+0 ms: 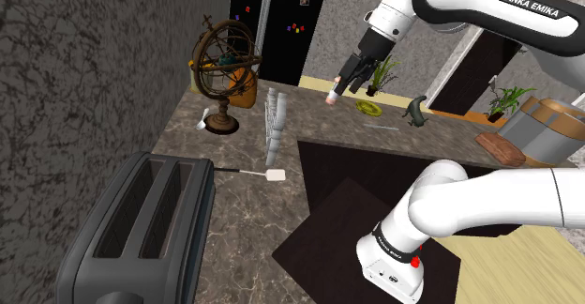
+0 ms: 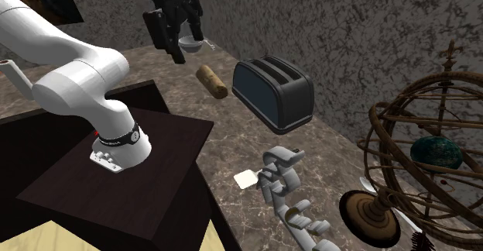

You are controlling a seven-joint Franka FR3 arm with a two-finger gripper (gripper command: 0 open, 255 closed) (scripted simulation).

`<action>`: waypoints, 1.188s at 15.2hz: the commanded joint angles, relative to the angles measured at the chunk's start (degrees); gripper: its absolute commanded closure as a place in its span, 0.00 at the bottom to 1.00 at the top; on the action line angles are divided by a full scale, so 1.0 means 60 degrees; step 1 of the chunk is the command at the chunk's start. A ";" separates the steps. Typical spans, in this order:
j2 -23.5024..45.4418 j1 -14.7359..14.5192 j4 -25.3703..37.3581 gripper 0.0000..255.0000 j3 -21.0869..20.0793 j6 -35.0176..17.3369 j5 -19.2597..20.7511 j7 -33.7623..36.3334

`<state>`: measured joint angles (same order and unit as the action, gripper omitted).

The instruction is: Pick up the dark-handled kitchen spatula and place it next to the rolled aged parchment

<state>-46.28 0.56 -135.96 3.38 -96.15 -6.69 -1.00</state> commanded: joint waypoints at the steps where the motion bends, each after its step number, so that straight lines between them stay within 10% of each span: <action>1: 0.0000 0.0000 0.0000 0.00 0.0000 0.0000 0.0000 0.0000; 18: 0.4356 -0.1231 -0.1492 0.00 0.0328 -0.5496 0.0191 -0.3540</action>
<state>-22.37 -6.25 -144.64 5.40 -126.63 -5.39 -21.01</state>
